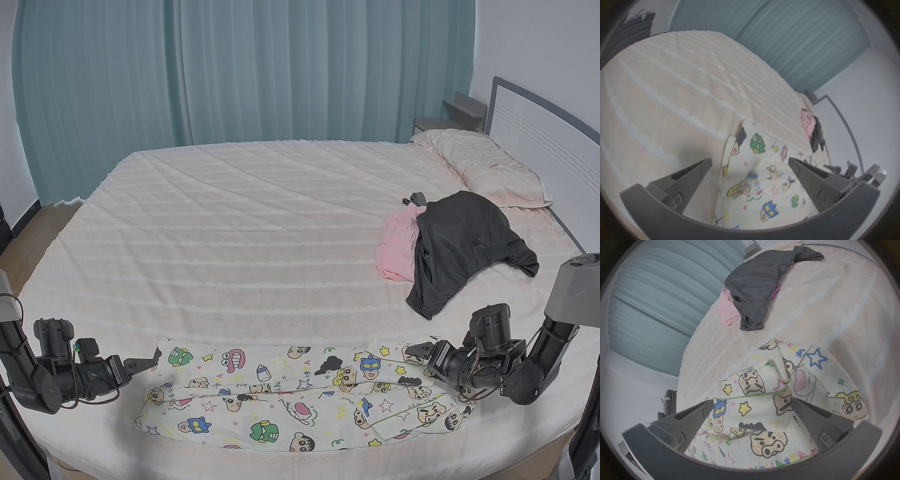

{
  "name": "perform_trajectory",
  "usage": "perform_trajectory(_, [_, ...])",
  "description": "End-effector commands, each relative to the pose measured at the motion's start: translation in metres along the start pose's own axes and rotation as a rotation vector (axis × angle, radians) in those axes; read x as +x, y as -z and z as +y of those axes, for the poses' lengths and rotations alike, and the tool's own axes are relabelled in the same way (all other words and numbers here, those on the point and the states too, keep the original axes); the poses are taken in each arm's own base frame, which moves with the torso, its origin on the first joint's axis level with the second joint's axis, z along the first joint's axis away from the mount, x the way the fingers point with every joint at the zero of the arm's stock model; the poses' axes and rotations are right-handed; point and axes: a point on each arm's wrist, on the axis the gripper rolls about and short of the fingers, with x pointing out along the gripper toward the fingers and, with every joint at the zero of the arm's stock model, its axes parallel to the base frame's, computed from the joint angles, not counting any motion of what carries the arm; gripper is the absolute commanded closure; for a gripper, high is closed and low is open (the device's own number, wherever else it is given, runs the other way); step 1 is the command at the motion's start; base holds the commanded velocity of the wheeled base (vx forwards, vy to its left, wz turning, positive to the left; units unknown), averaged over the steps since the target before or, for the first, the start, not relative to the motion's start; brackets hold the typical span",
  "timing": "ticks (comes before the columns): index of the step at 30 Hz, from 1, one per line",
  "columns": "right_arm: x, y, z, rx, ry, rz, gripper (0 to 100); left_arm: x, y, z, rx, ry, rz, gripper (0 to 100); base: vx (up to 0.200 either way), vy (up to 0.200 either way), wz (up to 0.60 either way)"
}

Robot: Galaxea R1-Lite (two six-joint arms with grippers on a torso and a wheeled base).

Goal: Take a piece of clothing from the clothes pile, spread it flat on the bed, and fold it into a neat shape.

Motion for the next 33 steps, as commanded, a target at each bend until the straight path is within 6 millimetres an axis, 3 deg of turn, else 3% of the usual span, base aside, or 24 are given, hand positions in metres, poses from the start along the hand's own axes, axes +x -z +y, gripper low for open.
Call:
perform_trajectory(1, [0.0, 0.002, 0.001, -0.004, -0.001, 0.004, 0, 0.003, -0.027, -0.01, -0.035, 0.04, -0.092, 0, 0.0, 0.0, 0.0])
perform_trajectory(5, [0.0, 0.003, 0.0, -0.004, 0.003, 0.009, 0, 0.021, -0.041, -0.019, -0.049, 0.072, -0.1, 0, 0.0, 0.0, 0.0])
perform_trajectory(11, [-0.001, 0.003, 0.0, -0.004, 0.003, 0.009, 0, 0.058, -0.038, -0.013, -0.048, 0.077, -0.024, 0, 0.0, 0.0, 0.0])
perform_trajectory(26, [-0.001, 0.003, 0.0, -0.004, 0.003, 0.009, 0, 0.076, -0.028, -0.005, 0.044, 0.066, 0.03, 0, 0.0, 0.0, 0.0])
perform_trajectory(27, [-0.001, 0.003, 0.0, -0.004, 0.003, 0.009, 0, 0.077, -0.028, -0.005, 0.047, 0.068, 0.032, 100, 0.0, 0.0, 0.0])
perform_trajectory(33, [-0.001, 0.003, -0.001, -0.004, 0.005, 0.011, 0, 0.08, -0.034, -0.004, 0.052, 0.063, 0.014, 100, 0.0, 0.0, 0.0])
